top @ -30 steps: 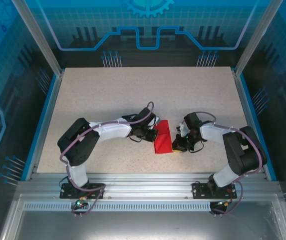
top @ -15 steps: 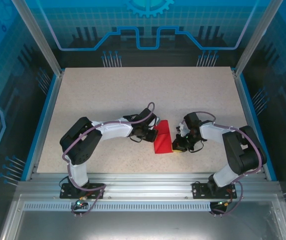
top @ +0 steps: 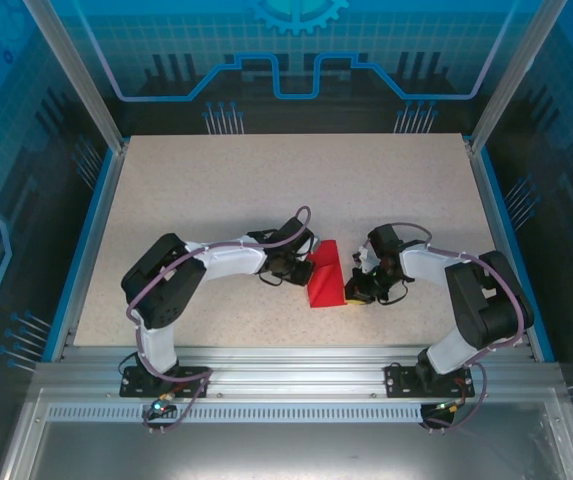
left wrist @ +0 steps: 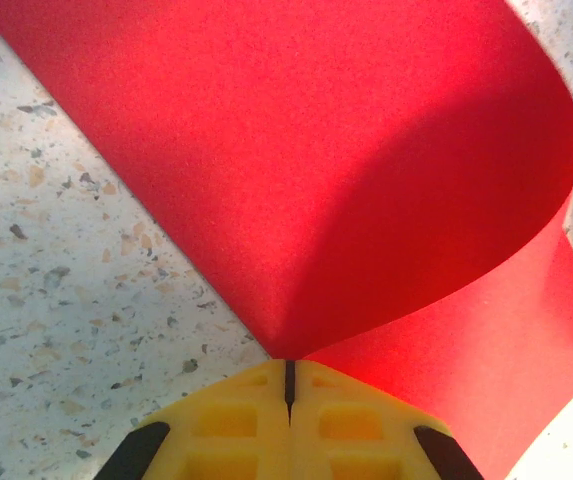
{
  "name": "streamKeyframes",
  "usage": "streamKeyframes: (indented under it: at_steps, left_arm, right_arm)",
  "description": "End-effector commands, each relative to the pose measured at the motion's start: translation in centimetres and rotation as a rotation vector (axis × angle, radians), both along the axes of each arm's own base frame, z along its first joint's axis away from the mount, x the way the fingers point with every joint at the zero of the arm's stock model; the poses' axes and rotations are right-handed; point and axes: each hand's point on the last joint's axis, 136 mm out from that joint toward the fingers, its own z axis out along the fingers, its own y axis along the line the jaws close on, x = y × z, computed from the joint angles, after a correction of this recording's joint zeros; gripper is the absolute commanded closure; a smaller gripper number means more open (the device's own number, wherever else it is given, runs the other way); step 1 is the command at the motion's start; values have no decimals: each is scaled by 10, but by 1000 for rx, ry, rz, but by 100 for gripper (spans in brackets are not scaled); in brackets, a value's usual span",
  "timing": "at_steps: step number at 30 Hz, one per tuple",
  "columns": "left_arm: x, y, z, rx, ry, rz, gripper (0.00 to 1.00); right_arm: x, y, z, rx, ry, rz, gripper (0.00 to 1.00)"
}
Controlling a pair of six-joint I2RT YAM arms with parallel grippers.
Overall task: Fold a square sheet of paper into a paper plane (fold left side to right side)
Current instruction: Fold the triangle a second time at the center of the table.
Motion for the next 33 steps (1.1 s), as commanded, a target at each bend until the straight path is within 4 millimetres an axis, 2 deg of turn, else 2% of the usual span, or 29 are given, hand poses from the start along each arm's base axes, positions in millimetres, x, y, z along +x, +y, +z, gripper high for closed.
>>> streamKeyframes:
  at_steps: [1,10,19,25,33]
  left_arm:
    - [6,2,-3,17,-5,2,100]
    - [9,-2,-4,7,-1,2,100]
    - [9,-2,-6,12,3,5,100]
    - [10,-2,-5,11,-2,8,100]
    - [11,-1,-7,16,-2,13,100]
  right_arm:
    - [-2,-1,-7,-40,3,28,93]
    - [4,5,4,-3,-31,34,90]
    - [22,11,51,71,-154,28,79]
    - [35,33,64,182,-192,7,80]
    - [46,60,63,234,-202,21,83]
